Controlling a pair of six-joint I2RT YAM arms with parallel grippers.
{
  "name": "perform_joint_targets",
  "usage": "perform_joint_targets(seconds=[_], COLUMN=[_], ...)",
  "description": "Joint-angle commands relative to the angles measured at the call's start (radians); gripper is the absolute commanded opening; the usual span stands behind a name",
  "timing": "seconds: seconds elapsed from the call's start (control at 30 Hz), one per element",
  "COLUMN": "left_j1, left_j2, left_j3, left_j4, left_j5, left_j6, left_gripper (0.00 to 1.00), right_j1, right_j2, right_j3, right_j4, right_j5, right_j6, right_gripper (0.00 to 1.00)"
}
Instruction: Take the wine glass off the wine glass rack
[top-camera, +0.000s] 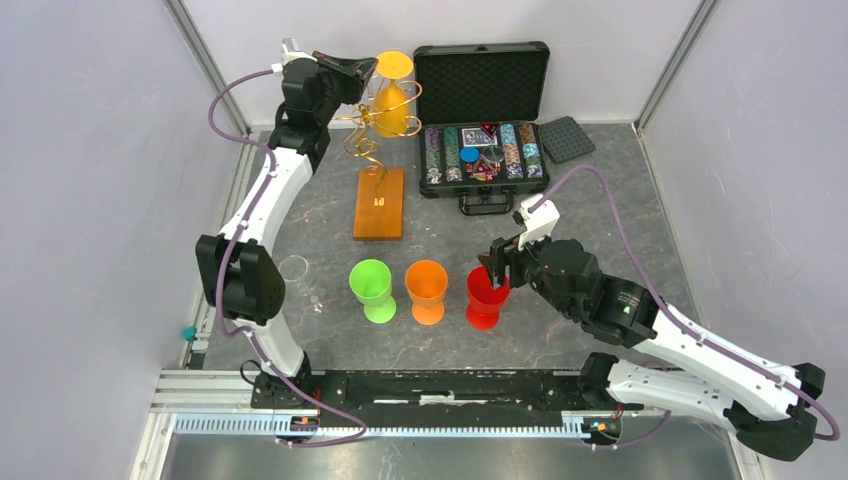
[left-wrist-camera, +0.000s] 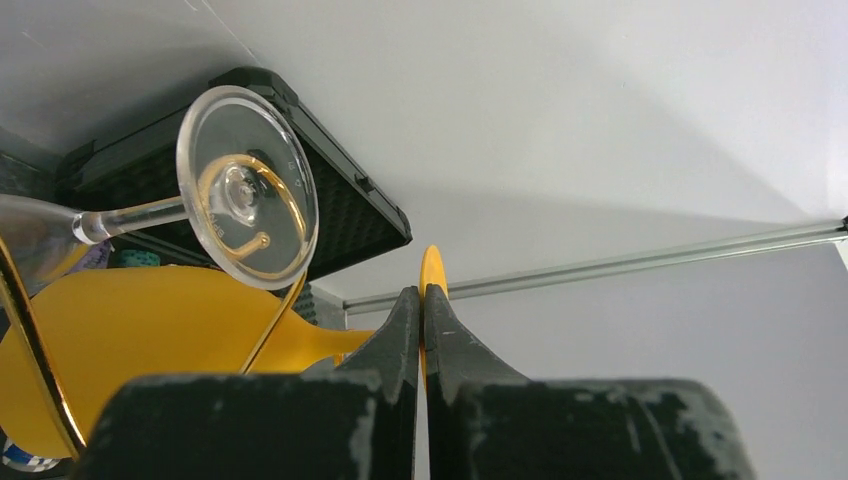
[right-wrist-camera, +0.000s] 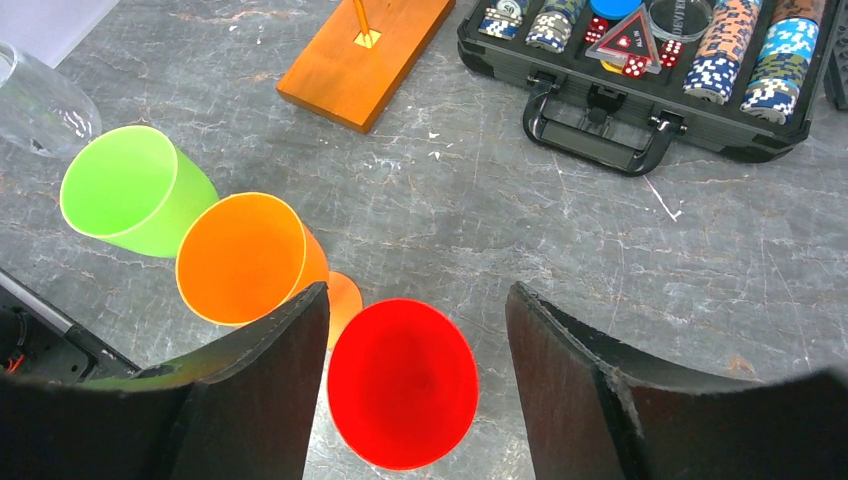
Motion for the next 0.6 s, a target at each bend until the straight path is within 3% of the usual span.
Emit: perform_joint_targets(seconds=[0.0,0.57], left_j1=[0.002,-0.015], left_j2=[0.008,0.205], left_j3=[-0.013,0.123], left_j4=[0.111,0.322], left_j5=[-0.036,0.095], left_j6=[-0.071,-0.153], left_gripper=[0.02,0.02], right_j1=[0.003,0.003], right_j2=[-0.018,-0.007], right_j3=[0.003,0.010], right_j4=[0.017,0.020], right_j5=[0.036,0.038], right_j6=[-0.002,0.011], right_gripper=[0.70,0.75])
